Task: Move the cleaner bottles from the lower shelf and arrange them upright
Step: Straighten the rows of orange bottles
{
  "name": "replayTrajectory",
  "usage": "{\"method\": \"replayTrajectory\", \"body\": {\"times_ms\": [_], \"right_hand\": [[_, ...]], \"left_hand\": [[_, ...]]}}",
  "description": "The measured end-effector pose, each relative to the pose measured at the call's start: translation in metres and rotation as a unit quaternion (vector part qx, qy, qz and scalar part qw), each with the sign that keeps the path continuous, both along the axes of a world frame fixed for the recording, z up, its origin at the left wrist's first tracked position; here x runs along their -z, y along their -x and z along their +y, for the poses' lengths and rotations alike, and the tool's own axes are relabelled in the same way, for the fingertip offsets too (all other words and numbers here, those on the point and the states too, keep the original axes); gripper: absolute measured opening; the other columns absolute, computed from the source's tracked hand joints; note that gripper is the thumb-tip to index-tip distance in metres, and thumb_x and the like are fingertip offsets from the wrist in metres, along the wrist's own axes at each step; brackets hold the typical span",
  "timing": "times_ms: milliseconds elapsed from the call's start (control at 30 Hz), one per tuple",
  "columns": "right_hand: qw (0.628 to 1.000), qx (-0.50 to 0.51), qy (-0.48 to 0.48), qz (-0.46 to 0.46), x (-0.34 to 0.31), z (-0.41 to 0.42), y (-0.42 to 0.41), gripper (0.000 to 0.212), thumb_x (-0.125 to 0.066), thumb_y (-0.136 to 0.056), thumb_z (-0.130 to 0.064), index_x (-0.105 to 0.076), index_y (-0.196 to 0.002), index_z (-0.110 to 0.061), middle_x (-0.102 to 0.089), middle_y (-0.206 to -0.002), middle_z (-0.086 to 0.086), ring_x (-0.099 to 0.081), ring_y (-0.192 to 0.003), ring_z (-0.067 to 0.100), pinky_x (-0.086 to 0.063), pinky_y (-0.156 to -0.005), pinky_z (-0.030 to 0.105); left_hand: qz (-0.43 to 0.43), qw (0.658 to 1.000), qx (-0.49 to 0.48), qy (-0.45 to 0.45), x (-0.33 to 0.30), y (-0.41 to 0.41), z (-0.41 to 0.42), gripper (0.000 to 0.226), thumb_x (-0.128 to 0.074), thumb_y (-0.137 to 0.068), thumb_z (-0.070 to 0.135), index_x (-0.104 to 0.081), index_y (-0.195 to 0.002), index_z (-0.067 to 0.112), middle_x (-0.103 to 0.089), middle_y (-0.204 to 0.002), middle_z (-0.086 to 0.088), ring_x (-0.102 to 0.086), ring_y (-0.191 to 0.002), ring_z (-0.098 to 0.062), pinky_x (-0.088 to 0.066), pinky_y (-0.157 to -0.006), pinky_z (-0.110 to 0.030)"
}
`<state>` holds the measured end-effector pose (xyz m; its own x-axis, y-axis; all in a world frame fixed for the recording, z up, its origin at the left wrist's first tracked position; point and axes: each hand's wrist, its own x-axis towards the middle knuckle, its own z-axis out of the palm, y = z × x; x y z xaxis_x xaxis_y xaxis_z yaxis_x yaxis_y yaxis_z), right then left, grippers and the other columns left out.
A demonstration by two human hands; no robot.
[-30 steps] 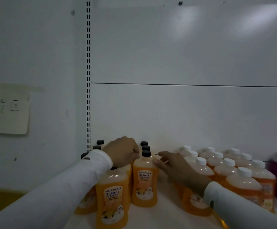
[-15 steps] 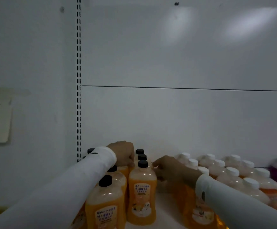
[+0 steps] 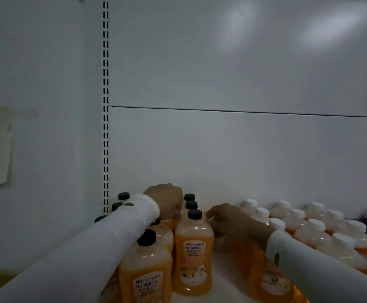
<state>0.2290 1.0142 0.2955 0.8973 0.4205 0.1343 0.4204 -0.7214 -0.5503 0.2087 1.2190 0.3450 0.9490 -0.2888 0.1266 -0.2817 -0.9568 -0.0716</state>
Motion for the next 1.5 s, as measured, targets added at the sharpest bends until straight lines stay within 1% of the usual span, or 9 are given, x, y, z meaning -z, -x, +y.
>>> {"method": "replayTrajectory", "body": {"times_ms": [67, 233, 367, 500, 633, 967, 1167, 1400, 1500], "right_hand": [[1.000, 0.006, 0.000, 0.005, 0.000, 0.002, 0.003, 0.028, -0.059, -0.095, -0.022, -0.062, -0.118, -0.007, -0.073, -0.101, 0.011, -0.071, -0.077, 0.012, -0.058, -0.073, 0.021], [0.994, 0.037, 0.079, -0.059, -0.012, 0.003, 0.015, 0.030, -0.048, -0.099, -0.017, -0.058, -0.123, -0.001, -0.071, -0.104, 0.012, -0.070, -0.085, 0.019, -0.057, -0.081, 0.029], [0.995, 0.031, 0.076, -0.061, -0.026, -0.003, 0.036, 0.030, -0.045, -0.099, -0.011, -0.058, -0.125, -0.005, -0.070, -0.103, 0.011, -0.068, -0.083, 0.018, -0.055, -0.074, 0.024], [0.992, -0.013, 0.125, 0.009, -0.030, -0.008, 0.057, 0.039, -0.061, -0.093, -0.025, -0.056, -0.129, -0.012, -0.072, -0.108, 0.008, -0.070, -0.091, 0.017, -0.056, -0.085, 0.027], [0.988, 0.009, 0.148, -0.050, -0.017, 0.004, 0.059, 0.046, -0.072, -0.084, -0.035, -0.061, -0.124, -0.015, -0.069, -0.115, 0.004, -0.066, -0.100, 0.017, -0.053, -0.089, 0.027], [0.993, 0.017, 0.091, -0.069, 0.003, 0.004, 0.047, 0.041, -0.070, -0.085, -0.038, -0.059, -0.119, -0.018, -0.071, -0.103, 0.000, -0.067, -0.085, 0.009, -0.056, -0.082, 0.025], [0.988, 0.032, 0.098, -0.114, 0.001, 0.000, 0.054, 0.059, -0.068, -0.085, -0.044, -0.048, -0.134, -0.019, -0.071, -0.109, -0.001, -0.066, -0.093, 0.011, -0.053, -0.085, 0.025], [0.969, 0.019, 0.028, -0.246, -0.018, 0.025, 0.104, 0.041, -0.058, -0.090, -0.050, -0.060, -0.122, -0.024, -0.061, -0.097, -0.013, -0.058, -0.088, 0.004, -0.052, -0.081, 0.025], [0.981, 0.002, -0.011, -0.195, -0.022, 0.044, 0.124, 0.045, -0.063, -0.086, -0.051, -0.057, -0.124, -0.026, -0.061, -0.105, -0.011, -0.059, -0.092, 0.003, -0.052, -0.079, 0.020]], "left_hand": [[0.000, 1.000, 0.000, -0.001, 0.000, 0.000, 0.000, 0.023, -0.064, -0.087, 0.033, -0.074, -0.099, 0.016, -0.071, -0.101, -0.003, -0.066, -0.089, -0.022, -0.056, -0.083, -0.038], [0.009, 0.999, 0.009, 0.034, -0.007, 0.010, 0.001, 0.021, -0.063, -0.089, 0.029, -0.074, -0.101, 0.015, -0.071, -0.097, -0.002, -0.065, -0.087, -0.021, -0.054, -0.081, -0.034], [0.056, 0.995, 0.035, 0.072, -0.013, 0.025, 0.005, 0.020, -0.067, -0.087, 0.030, -0.076, -0.091, 0.013, -0.065, -0.074, 0.004, -0.056, -0.067, -0.013, -0.049, -0.069, -0.027], [0.060, 0.997, 0.034, 0.041, -0.012, 0.040, 0.003, 0.025, -0.071, -0.081, 0.039, -0.076, -0.095, 0.020, -0.072, -0.091, 0.002, -0.065, -0.081, -0.016, -0.056, -0.078, -0.032], [0.033, 0.999, 0.022, -0.026, -0.008, 0.042, -0.002, 0.028, -0.069, -0.082, 0.042, -0.075, -0.100, 0.021, -0.072, -0.099, 0.004, -0.065, -0.090, -0.018, -0.054, -0.083, -0.035], [0.005, 0.999, 0.014, -0.033, -0.003, 0.042, -0.001, 0.024, -0.067, -0.084, 0.037, -0.075, -0.097, 0.019, -0.072, -0.096, 0.000, -0.066, -0.086, -0.021, -0.055, -0.083, -0.038], [-0.023, 0.988, 0.044, 0.149, -0.004, 0.056, 0.014, 0.022, -0.066, -0.087, 0.036, -0.076, -0.098, 0.019, -0.072, -0.095, 0.006, -0.065, -0.082, -0.011, -0.055, -0.083, -0.034], [-0.090, 0.970, 0.064, 0.215, -0.005, 0.105, 0.057, 0.026, -0.060, -0.090, 0.039, -0.073, -0.096, 0.019, -0.066, -0.082, 0.005, -0.059, -0.070, -0.009, -0.042, -0.062, -0.020], [-0.063, 0.965, 0.071, 0.242, 0.005, 0.127, 0.075, 0.034, -0.062, -0.084, 0.053, -0.072, -0.092, 0.022, -0.064, -0.075, 0.005, -0.055, -0.063, -0.006, -0.040, -0.059, -0.019]]}}
